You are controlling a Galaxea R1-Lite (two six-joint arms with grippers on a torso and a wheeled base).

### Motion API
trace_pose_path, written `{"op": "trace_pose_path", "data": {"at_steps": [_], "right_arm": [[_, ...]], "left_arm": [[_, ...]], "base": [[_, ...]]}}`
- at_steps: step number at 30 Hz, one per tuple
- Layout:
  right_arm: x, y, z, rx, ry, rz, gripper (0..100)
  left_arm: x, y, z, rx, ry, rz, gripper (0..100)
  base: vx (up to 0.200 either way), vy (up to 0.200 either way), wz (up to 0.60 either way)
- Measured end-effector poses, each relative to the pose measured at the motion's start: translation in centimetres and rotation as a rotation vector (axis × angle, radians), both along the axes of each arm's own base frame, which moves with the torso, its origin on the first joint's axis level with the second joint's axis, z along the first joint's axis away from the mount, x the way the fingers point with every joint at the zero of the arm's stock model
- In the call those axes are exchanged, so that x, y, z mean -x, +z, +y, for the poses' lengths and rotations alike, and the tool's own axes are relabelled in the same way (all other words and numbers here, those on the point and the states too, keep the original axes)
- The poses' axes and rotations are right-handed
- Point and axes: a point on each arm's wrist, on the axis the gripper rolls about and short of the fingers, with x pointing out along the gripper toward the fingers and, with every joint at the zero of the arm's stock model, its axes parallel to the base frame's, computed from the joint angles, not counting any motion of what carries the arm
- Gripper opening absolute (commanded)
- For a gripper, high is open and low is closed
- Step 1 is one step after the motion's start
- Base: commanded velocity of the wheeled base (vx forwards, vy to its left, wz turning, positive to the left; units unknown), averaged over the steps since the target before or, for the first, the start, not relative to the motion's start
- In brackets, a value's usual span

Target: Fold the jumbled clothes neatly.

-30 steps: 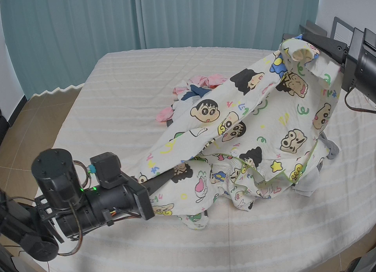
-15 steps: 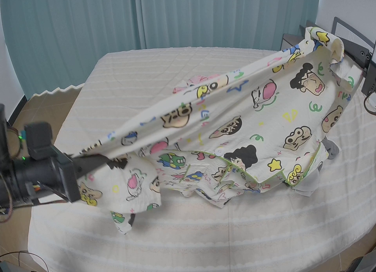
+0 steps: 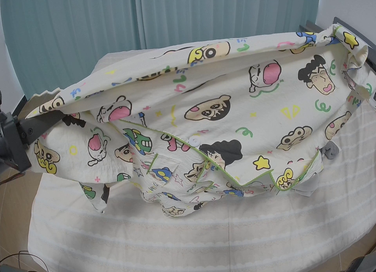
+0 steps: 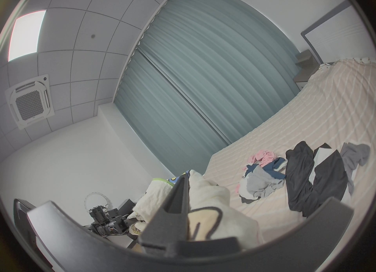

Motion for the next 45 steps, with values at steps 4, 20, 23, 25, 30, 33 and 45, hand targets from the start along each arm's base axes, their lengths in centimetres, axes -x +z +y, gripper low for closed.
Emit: {"op": "trace_pose_path", "data": {"at_steps": [4,20,23,25,30,33,45], "right_arm": [[0.3,0.0,0.2,-0.028,0.031,0.017,0],[0.4,-1.3,0.7,-0.011,0.069,0.057,0],[0.4,-1.5,0.7,-0.008,0.071,0.061,0],[0.5,-1.5,0.7,-0.007,0.073,0.061,0],[0.4,-1.7,0.8,-0.004,0.076,0.068,0],[0.4,-1.9,0.8,-0.001,0.076,0.073,0],[0.4,-2.2,0.8,0.003,0.076,0.082,0]], "left_arm": [[0.3,-0.7,0.1,-0.006,0.004,0.012,0],[0.8,-2.6,0.4,-0.011,0.01,0.027,0],[0.9,-2.7,0.5,-0.011,0.029,0.026,0],[1.0,-2.7,0.5,-0.011,0.036,0.025,0],[1.2,-3.0,0.6,-0.016,0.041,0.027,0],[1.3,-3.0,0.7,-0.016,0.043,0.025,0],[1.6,-3.4,1.0,-0.015,0.064,0.026,0]], "base": [[-0.1,0.0,0.0],[-0.163,0.0,0.0],[0.0,0.0,0.0],[0.0,0.0,0.0],[0.0,0.04,0.0],[-0.067,0.2,0.0],[-0.2,0.2,0.0]]}}
